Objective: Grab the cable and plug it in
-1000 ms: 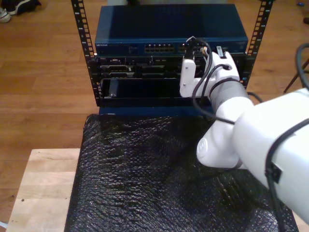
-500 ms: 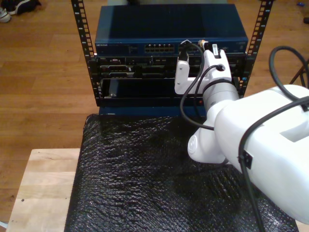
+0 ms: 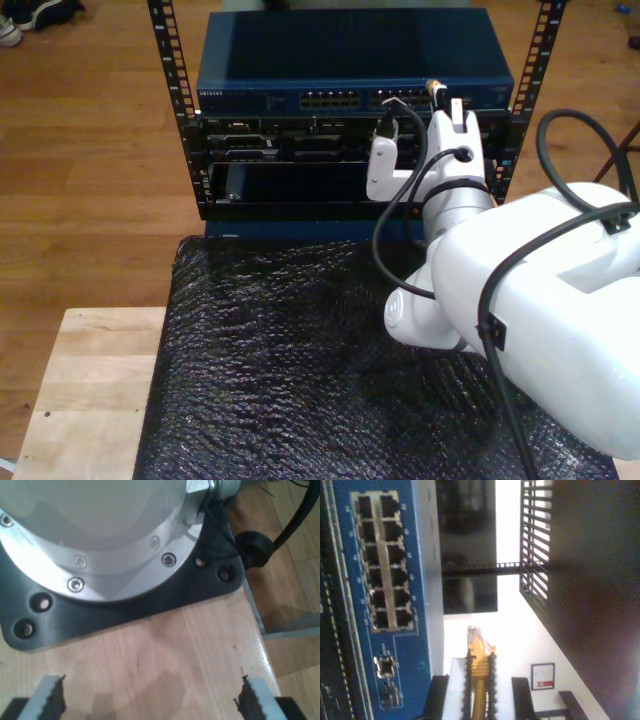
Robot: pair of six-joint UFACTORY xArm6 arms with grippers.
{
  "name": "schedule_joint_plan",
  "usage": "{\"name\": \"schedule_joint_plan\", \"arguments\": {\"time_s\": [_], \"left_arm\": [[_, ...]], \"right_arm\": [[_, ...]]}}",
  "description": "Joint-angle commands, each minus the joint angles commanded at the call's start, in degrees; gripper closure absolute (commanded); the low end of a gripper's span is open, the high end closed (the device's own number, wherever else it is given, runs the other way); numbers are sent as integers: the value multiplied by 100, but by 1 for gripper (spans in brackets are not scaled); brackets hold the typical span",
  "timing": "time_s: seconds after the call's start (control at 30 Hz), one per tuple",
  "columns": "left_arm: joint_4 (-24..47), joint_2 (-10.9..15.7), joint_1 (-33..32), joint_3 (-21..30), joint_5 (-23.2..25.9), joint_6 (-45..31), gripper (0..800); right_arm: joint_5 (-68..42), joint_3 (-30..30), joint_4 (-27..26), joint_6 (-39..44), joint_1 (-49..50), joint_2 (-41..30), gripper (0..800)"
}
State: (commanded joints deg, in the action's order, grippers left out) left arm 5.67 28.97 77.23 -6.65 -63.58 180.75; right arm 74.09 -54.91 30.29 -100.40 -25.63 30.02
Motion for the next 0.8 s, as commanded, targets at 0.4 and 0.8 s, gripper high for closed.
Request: {"name": "schedule_joint_plan", "arguments": {"time_s": [0.4,0.8], "left_arm": [[0,0,0,9,0,0,0],[0,0,0,9,0,0,0]], "right_arm": [[158,-18,229,0,-141,352,800],[167,-387,229,-9,-132,563,800]]}}
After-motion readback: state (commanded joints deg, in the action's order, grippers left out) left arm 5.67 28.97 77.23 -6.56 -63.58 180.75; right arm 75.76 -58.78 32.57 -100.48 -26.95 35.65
